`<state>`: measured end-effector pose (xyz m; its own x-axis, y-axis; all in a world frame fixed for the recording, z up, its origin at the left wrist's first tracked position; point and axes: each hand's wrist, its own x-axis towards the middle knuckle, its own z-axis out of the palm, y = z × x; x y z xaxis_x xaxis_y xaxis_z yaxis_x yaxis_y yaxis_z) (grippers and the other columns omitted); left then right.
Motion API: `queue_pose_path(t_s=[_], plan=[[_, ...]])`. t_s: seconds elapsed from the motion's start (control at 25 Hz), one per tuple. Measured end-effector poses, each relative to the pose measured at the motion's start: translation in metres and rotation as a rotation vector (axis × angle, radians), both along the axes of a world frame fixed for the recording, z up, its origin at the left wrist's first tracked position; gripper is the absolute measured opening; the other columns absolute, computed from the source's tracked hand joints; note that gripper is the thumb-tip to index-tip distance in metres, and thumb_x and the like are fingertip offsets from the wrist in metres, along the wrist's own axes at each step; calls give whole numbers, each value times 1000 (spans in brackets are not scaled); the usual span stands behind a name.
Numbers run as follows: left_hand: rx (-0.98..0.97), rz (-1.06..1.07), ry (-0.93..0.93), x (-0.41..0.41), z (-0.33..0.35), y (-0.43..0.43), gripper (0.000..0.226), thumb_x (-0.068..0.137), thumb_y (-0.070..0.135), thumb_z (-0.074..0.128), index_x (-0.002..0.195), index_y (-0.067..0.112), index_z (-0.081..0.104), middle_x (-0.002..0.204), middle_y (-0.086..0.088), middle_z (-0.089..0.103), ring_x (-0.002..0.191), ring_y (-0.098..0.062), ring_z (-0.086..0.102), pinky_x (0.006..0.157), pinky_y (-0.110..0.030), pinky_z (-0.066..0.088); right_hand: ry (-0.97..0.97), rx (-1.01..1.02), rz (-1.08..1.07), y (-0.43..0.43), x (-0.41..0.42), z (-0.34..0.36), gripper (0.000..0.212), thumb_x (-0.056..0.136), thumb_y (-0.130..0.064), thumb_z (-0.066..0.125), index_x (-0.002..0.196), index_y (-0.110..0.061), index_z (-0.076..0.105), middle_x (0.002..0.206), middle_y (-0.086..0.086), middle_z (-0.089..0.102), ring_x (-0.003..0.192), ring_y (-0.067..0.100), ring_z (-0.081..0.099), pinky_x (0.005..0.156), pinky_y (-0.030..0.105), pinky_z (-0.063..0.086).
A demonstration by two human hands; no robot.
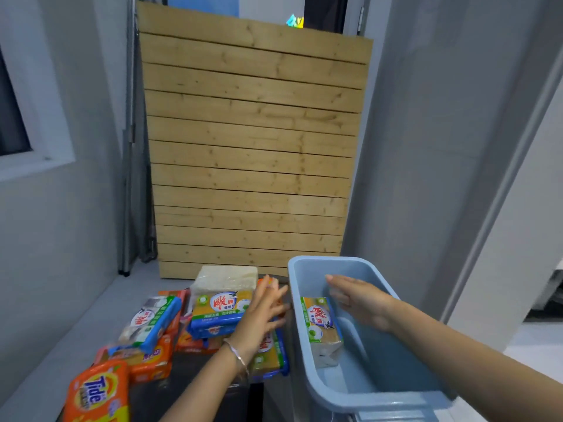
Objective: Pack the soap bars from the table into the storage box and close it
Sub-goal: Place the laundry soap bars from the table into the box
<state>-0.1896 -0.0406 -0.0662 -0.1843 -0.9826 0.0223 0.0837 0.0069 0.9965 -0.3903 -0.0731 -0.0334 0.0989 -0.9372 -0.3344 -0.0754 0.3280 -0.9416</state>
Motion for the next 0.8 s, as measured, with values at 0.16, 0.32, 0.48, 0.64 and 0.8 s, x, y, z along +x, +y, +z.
queue_pose_path(t_s=[0.16, 0.32, 0.48, 0.64, 0.8], plan=[[-100, 144, 1, 68, 18, 27, 35, 93, 41, 31, 127, 35, 35, 122, 7, 59, 103, -8, 63, 87, -27, 50, 145, -303, 183, 53, 44, 38, 44, 90, -27, 60, 134, -28, 49, 135, -11, 52, 127, 4, 45, 101, 18, 33], [-107, 354, -107, 143, 11, 62, 36, 96, 35, 36, 130, 26, 44, 124, 2, 58, 110, -9, 58, 92, -28, 45, 132, -366, 365, 88, 121, 41, 48, 90, -17, 61, 136, -18, 47, 130, -7, 56, 107, -2, 56, 76, 2, 46], [57, 579, -479, 225, -36, 100, 62, 95, 43, 40, 143, 5, 30, 151, -10, 31, 139, -20, 29, 116, -32, 19, 200, -284, 484, 108, 200, -10, 36, 92, -9, 58, 126, 3, 56, 123, 12, 62, 106, 14, 58, 80, 9, 48], [237, 439, -432, 247, -84, 123, 38, 100, 32, 27, 123, 14, 53, 142, -3, 38, 131, -18, 37, 104, -21, 28, 166, -148, 550, 125, 256, -71, 38, 95, -24, 54, 127, -3, 59, 130, 9, 62, 110, 12, 59, 82, 8, 48], [263, 393, -430, 223, -105, 124, 54, 97, 48, 16, 133, 23, 48, 146, -10, 43, 140, -27, 30, 118, -44, 17, -33, 7, 411, 127, 285, -91, 41, 99, -34, 43, 132, -11, 53, 129, 9, 63, 116, 22, 61, 82, 19, 51]])
